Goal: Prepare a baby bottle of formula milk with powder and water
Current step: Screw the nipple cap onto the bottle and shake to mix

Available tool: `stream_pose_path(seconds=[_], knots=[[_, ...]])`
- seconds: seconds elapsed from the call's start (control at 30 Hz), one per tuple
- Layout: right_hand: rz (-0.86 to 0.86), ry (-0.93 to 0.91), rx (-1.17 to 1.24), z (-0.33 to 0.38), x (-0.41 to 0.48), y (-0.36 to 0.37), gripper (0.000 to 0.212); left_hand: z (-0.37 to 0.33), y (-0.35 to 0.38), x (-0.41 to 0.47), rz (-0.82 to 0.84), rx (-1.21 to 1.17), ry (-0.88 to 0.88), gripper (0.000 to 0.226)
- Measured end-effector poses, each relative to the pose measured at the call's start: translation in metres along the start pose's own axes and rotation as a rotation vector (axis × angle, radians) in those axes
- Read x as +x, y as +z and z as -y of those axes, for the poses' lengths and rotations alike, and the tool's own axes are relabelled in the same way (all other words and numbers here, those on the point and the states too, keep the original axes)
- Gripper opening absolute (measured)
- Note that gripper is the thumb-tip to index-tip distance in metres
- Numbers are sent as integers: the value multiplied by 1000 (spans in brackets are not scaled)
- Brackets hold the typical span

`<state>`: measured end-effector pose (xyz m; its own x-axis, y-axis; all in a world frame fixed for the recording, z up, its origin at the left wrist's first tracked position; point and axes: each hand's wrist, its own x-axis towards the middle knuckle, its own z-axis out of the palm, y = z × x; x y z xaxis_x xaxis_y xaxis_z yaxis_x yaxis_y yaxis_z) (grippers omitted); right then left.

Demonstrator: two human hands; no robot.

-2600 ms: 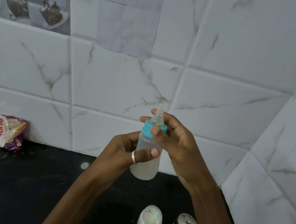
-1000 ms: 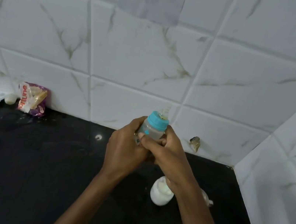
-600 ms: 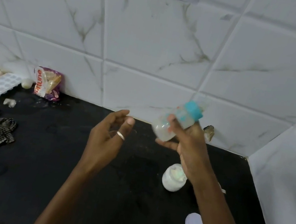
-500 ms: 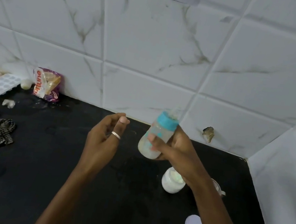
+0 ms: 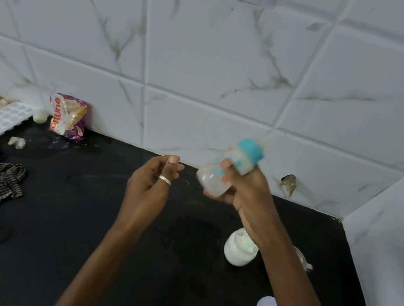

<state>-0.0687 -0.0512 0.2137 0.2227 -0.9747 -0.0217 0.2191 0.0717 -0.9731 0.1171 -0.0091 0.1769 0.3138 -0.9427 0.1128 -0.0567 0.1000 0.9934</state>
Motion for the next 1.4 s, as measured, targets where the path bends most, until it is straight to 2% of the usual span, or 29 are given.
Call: stream_pose_path(seconds=[0.07,0.2,0.3,0.33,0.47,0.57,0.6,0.73,0.77,0.83,0.87,0.9,1.0,1.03,1.1,1.13,1.17,1.27,1.3,1.4], knots=[[69,29,-123,1,-1,-2,44,-1,3,2,4,-12,4,22],[-66,-73,217,8,4,-1,46,-1,9,2,-14,-29,3,35],[54,-2,-82,5,1,3,49,1,11,3,-4,-31,-3,38],[95,7,-111,4,0,2,49,1,12,3,-2,-34,-4,39],[-24,-55,209,3,4,0,58,1,12,2,-19,-35,-4,40],[98,19,-108,1,2,2,50,1,12,4,-13,-44,-4,41],[130,31,-123,1,1,0,47,2,12,5,-9,-49,-7,42],[-15,-47,235,1,4,-3,52,0,11,5,-22,-52,-5,41],[4,-36,182,2,2,-2,53,0,12,5,-20,-53,-6,42],[111,21,-103,0,-1,-1,48,0,12,5,-13,-53,-3,44],[148,40,-145,0,-2,-3,44,0,12,6,-9,-55,-4,45],[139,25,-129,0,-1,-7,41,0,13,6,-9,-61,-3,44],[-11,-37,234,1,1,-8,51,-3,13,4,-14,-64,3,42],[-3,-32,222,0,1,-7,52,-3,13,4,-14,-57,3,43],[75,28,-35,-5,-3,-5,45,-3,13,5,-9,-54,4,44],[105,41,-84,-6,-4,-6,43,-3,14,5,-6,-56,5,44],[92,25,-76,-6,-3,-8,44,-3,14,6,-5,-58,5,44],[-63,-59,278,-2,-1,-8,49,-4,14,4,-8,-56,10,41],[-67,-65,289,-1,-1,-7,48,-5,14,4,-5,-50,11,41],[38,-5,2,-5,-4,-7,52,-5,15,4,8,-43,12,39]])
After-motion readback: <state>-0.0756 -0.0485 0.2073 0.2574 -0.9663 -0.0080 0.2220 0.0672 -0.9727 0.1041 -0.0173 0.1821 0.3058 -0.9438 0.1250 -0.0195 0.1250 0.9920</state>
